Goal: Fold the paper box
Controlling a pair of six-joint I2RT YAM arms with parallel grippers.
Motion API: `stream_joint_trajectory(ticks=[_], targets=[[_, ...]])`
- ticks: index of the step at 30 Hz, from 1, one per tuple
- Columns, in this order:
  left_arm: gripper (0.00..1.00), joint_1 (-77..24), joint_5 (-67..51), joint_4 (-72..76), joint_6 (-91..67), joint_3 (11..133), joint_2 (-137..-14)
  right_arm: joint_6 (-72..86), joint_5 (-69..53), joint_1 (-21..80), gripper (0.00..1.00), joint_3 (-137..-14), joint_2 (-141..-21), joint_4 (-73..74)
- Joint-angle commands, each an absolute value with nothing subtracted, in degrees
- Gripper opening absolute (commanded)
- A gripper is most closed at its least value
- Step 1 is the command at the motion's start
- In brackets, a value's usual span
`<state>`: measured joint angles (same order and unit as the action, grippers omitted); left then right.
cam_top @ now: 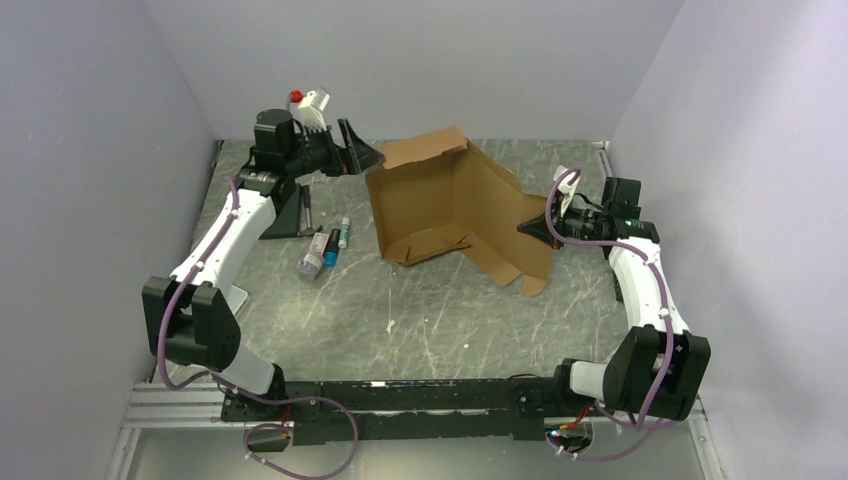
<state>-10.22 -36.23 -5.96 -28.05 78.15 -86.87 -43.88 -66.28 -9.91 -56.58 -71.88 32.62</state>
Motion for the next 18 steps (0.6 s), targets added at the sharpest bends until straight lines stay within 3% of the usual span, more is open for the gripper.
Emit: stream_joint_trajectory(ticks=[1,18], targets=[[1.00,-12.33,-36.26,-6.80,-28.10,80.14,-87.47,-43.42,-63.90,-9.58,0.00,-55.81,-71.88,34.37],[0.99,-12.92,-36.07,-5.90,-31.88,74.04,-86.20,-42.78,-64.13,-9.58,0.00,-55.72,-71.80,34.04]])
